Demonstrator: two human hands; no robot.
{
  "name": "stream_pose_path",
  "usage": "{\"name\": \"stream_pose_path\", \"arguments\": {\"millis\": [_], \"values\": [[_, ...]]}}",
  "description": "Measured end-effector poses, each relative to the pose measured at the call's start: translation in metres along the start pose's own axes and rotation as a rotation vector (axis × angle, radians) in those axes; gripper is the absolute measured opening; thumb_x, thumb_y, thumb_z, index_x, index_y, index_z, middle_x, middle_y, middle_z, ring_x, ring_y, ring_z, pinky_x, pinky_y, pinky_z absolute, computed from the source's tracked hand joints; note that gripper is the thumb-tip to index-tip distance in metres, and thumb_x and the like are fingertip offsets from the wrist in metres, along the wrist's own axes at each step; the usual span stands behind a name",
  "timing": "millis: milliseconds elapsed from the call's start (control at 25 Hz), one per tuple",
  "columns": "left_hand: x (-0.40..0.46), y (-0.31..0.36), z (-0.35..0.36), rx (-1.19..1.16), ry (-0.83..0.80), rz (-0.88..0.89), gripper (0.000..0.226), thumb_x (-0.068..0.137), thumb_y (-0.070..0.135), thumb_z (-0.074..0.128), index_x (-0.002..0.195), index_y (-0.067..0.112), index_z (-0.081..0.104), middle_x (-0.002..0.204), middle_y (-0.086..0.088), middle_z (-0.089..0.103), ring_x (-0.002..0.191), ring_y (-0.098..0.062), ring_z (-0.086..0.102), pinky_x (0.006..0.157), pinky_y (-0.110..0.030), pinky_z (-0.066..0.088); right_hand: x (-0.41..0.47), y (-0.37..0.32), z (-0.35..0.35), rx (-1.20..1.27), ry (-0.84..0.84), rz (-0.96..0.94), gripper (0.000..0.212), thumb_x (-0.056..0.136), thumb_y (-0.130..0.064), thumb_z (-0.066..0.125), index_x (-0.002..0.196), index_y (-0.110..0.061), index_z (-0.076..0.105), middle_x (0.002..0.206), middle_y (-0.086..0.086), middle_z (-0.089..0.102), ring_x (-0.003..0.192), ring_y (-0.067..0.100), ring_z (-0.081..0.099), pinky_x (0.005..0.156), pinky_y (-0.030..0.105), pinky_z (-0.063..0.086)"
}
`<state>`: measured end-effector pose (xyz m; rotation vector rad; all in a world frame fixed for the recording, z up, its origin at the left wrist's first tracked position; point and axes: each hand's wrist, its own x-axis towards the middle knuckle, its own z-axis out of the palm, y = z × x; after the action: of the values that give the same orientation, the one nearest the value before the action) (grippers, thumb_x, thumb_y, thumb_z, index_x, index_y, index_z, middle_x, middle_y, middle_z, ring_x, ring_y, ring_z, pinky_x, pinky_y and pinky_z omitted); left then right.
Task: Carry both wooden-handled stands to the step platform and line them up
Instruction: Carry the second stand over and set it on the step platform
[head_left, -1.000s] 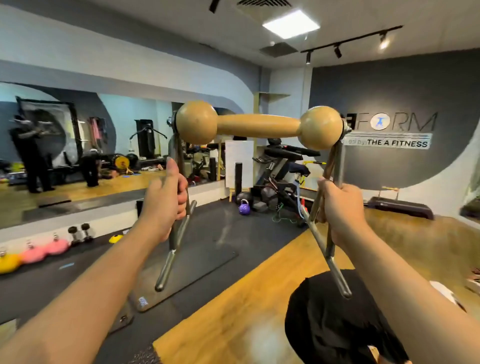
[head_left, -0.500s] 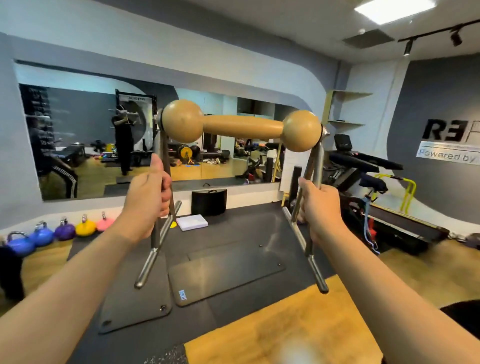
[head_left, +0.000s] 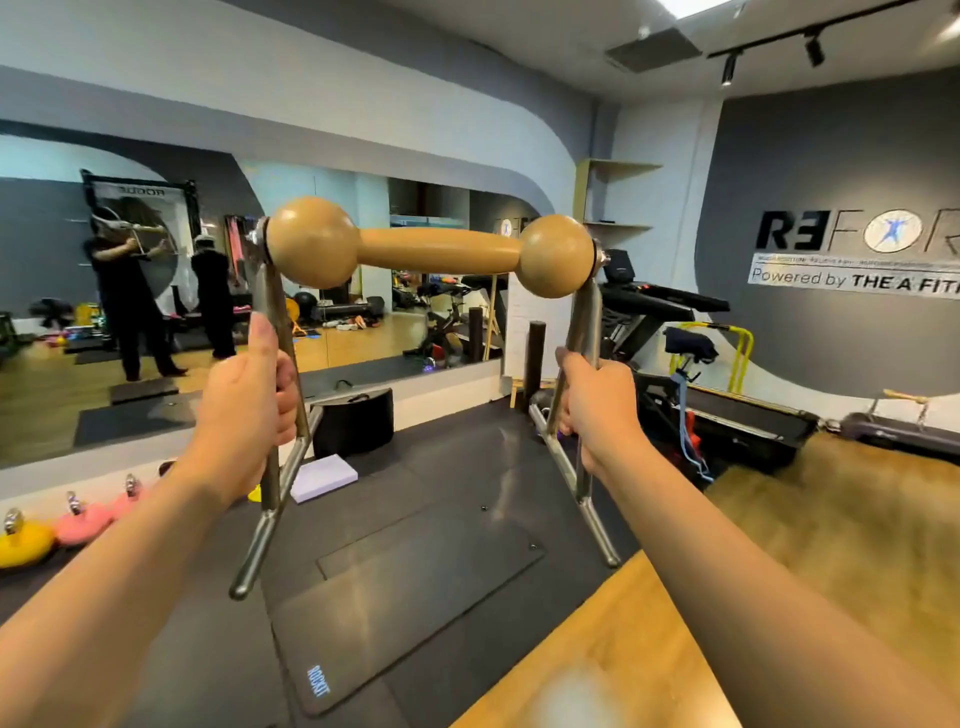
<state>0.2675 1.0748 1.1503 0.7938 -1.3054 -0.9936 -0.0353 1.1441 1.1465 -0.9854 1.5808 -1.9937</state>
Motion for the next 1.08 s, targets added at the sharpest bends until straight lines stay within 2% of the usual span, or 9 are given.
{"name": "stream_pose_path", "arguments": {"millis": [160,280,400,520,720,920,1080], "values": [[0.083,-0.058,0.05,0.007,-0.067,-0.024,0.063,0.082,0.083,0.041,0.066,0.022,0.038,0.05,0.006,0.026,0.042,-0.012,0.018,0.046,-0.029,0.01,0.088,0.05,0.017,-0.004,0.067,0.02,0.033,0.094,-0.031,0.065,0.071,-0.016,0.049,0.053,0.003,0.039,0.046,0.021,0.035,0.051,0.037,0.031],[0.151,-0.096,0.1,-0.023,-0.083,-0.024,0.062,0.085,0.08,0.041,0.065,0.022,0.038,0.051,0.004,0.027,0.042,-0.013,0.019,0.044,-0.027,0.011,0.164,0.072,0.017,0.0,0.085,0.033,0.033,0.096,-0.029,0.066,0.071,-0.016,0.049,0.048,-0.001,0.04,0.044,0.02,0.036,0.05,0.035,0.032],[0.199,-0.126,0.149,-0.06,-0.122,-0.032,0.061,0.089,0.077,0.04,0.066,0.021,0.037,0.05,0.005,0.027,0.04,-0.011,0.019,0.041,-0.023,0.013,0.227,0.081,0.008,-0.008,0.114,0.015,0.031,0.098,-0.028,0.065,0.075,-0.015,0.048,0.054,0.003,0.038,0.042,0.018,0.034,0.045,0.032,0.031],[0.241,-0.15,0.197,-0.102,-0.169,-0.05,0.062,0.083,0.08,0.043,0.066,0.021,0.039,0.049,0.006,0.028,0.04,-0.01,0.02,0.039,-0.021,0.015,0.278,0.09,-0.007,-0.069,0.175,0.006,0.029,0.095,-0.033,0.067,0.077,-0.014,0.053,0.059,0.005,0.041,0.049,0.02,0.037,0.05,0.036,0.032],[0.318,-0.193,0.295,-0.145,-0.32,-0.053,0.062,0.084,0.081,0.043,0.068,0.022,0.041,0.052,0.004,0.029,0.043,-0.013,0.02,0.043,-0.028,0.013,0.359,0.109,-0.045,-0.099,0.273,-0.024,0.032,0.098,-0.028,0.064,0.073,-0.014,0.049,0.044,-0.004,0.044,0.04,0.015,0.041,0.049,0.032,0.032],[0.392,-0.245,0.42,-0.239,-0.473,-0.069,0.06,0.095,0.072,0.038,0.066,0.02,0.037,0.049,0.005,0.026,0.041,-0.011,0.018,0.044,-0.025,0.012,0.452,0.132,-0.093,-0.147,0.463,-0.069,0.034,0.095,-0.031,0.065,0.073,-0.015,0.045,0.054,0.005,0.032,0.046,0.021,0.031,0.049,0.035,0.027],[0.445,-0.271,0.519,-0.331,-0.649,-0.122,0.06,0.088,0.075,0.041,0.065,0.02,0.036,0.046,0.008,0.026,0.038,-0.008,0.018,0.045,-0.027,0.009,0.511,0.14,-0.129,-0.195,0.603,-0.093,0.03,0.097,-0.036,0.064,0.084,-0.011,0.054,0.06,0.008,0.038,0.051,0.021,0.038,0.055,0.04,0.033]]}}
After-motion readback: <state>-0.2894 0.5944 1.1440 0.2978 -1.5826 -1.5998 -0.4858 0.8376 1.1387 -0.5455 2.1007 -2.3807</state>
